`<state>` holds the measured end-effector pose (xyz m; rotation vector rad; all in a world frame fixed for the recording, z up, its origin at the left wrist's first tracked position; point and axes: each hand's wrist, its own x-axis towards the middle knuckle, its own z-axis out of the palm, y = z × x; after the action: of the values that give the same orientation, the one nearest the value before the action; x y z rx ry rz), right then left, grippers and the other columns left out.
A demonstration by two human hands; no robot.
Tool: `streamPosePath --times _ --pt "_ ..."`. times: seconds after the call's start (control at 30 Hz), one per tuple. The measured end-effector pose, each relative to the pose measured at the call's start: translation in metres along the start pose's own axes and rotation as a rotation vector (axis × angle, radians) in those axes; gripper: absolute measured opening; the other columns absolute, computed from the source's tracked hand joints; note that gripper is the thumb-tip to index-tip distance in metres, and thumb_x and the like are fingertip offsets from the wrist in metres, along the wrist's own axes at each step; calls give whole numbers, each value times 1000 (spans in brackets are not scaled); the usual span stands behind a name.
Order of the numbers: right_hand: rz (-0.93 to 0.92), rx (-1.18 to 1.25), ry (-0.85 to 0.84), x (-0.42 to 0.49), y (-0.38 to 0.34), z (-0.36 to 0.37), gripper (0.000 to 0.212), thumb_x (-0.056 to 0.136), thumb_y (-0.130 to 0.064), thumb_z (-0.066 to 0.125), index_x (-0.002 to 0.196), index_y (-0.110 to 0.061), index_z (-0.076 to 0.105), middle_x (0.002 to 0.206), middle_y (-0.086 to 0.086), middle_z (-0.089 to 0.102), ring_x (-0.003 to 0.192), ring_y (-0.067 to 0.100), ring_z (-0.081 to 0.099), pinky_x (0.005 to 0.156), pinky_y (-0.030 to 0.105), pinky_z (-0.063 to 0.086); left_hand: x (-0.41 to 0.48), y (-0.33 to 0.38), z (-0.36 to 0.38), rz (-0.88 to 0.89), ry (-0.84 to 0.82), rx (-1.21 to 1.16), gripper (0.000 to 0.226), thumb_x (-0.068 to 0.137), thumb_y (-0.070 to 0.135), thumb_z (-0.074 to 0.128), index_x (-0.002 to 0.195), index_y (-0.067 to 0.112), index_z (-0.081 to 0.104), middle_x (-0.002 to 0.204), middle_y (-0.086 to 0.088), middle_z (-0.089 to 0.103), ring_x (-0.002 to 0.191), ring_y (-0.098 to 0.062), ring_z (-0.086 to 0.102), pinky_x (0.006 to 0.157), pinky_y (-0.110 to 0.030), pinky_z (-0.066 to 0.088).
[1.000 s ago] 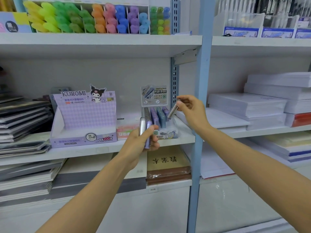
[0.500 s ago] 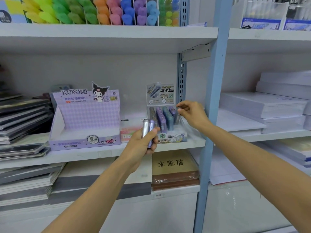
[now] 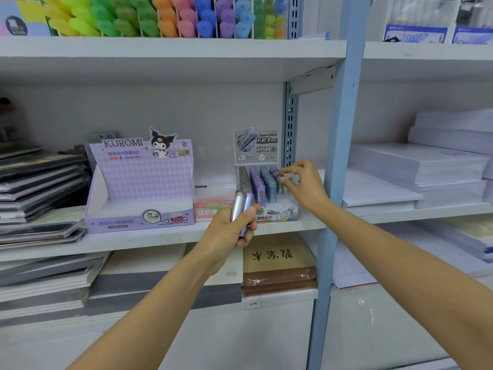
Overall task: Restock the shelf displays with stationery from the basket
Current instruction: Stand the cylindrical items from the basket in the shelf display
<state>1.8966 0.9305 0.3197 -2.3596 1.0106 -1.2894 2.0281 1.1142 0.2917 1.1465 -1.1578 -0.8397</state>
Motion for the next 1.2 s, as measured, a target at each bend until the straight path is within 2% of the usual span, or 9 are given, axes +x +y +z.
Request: streamPosePath --times 0.1,0.17,0.23,0.37,0.53,0.7,0.9,1.03,1.2 --pt "-96 141 47 -12 -16 -11 25 94 -22 60 116 -14 66 114 6 54 97 11 51 85 16 43 -3 1 2 -6 -1 12 24 100 23 49 117 10 62 69 1 55 53 -7 46 47 -18 37" --pt "-168 256 1 -20 -30 -19 19 94 -21 60 108 -12 70 105 6 60 90 11 55 79 19 43 -4 2 5 -3 -7 20 24 100 23 50 117 9 62 70 1 56 53 -8 47 47 -18 37" --pt "-204 361 -131 -28 -44 -27 20 93 -26 60 106 -16 72 102 2 63 95 16 57 81 26 47 -5 3 9 1 -16 37 24 100 24 51 114 10 63 69 2 58 53 -7 48 48 -17 38" --pt "-295 404 -414 -41 -62 -31 13 88 -25 68 99 -20 73 104 -6 63 99 5 57 80 15 47 -7 7 21 1 -37 73 18 97 24 55 104 8 62 67 2 60 52 -8 48 47 -15 40" --pt "-172 637 -406 -44 -58 -39 9 89 -15 67 97 -17 70 94 -4 69 92 11 64 85 25 53 -11 10 27 -9 -24 95 26 96 24 58 110 3 60 63 4 57 50 -8 46 46 -15 39" --pt "-14 779 -169 -36 -48 -57 7 89 -18 66 92 -13 64 84 3 72 78 17 67 72 26 53 -11 12 19 -47 17 50 23 97 23 55 112 6 61 64 4 52 50 -7 44 43 -15 35" --pt "94 550 136 -22 -29 -65 14 86 -20 71 83 -14 60 89 14 70 71 16 70 63 22 52 -6 11 17 -63 74 -16 21 100 18 48 111 8 62 70 0 54 53 -7 49 45 -17 38" --pt "94 323 142 -12 -18 -50 16 85 -21 73 85 -11 60 87 13 69 79 26 67 72 37 56 -3 9 16 -29 66 -11 20 101 17 47 112 10 62 79 -3 56 63 -11 52 54 -21 43" --pt "12 146 118 -2 -14 -28 17 84 -22 74 84 -12 60 72 -5 61 65 8 56 66 25 50 -3 5 11 14 44 17 20 100 18 49 115 12 62 83 -2 57 66 -10 55 60 -20 48"
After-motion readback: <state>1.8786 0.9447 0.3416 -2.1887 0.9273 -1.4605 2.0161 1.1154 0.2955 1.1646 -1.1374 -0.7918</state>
